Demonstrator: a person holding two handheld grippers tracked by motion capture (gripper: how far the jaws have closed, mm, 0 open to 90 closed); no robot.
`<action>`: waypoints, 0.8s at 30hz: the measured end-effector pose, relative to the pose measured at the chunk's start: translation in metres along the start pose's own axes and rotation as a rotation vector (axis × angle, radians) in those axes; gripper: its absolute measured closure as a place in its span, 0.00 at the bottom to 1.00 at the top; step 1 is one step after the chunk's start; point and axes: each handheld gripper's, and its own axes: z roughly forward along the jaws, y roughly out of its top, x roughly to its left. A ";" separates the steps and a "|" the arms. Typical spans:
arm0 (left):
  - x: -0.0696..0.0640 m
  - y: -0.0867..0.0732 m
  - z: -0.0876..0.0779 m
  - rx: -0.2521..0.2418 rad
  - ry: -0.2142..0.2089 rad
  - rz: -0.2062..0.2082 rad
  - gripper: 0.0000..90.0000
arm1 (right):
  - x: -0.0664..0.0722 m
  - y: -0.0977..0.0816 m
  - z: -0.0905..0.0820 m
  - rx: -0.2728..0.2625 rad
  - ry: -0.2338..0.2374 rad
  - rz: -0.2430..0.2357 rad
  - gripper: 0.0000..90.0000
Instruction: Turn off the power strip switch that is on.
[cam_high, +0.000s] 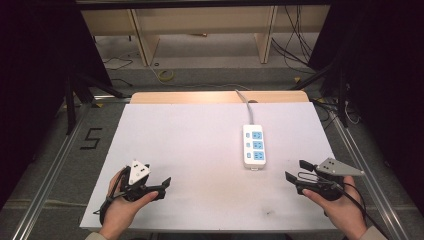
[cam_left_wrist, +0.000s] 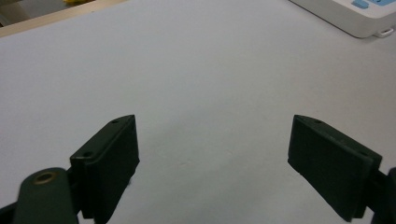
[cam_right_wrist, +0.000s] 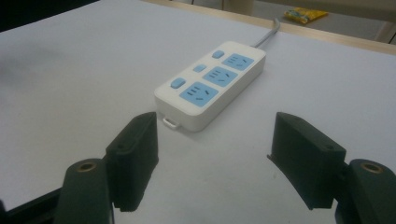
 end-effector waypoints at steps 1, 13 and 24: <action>0.000 0.000 0.000 -0.001 0.000 0.000 0.18 | 0.000 0.000 0.000 0.000 0.000 -0.003 0.37; 0.000 0.000 0.001 0.001 0.000 -0.002 0.18 | 0.004 0.013 0.008 0.048 -0.013 -0.038 0.86; -0.001 0.000 0.003 0.001 -0.001 -0.003 0.18 | 0.007 0.040 0.039 0.137 -0.014 -0.035 1.00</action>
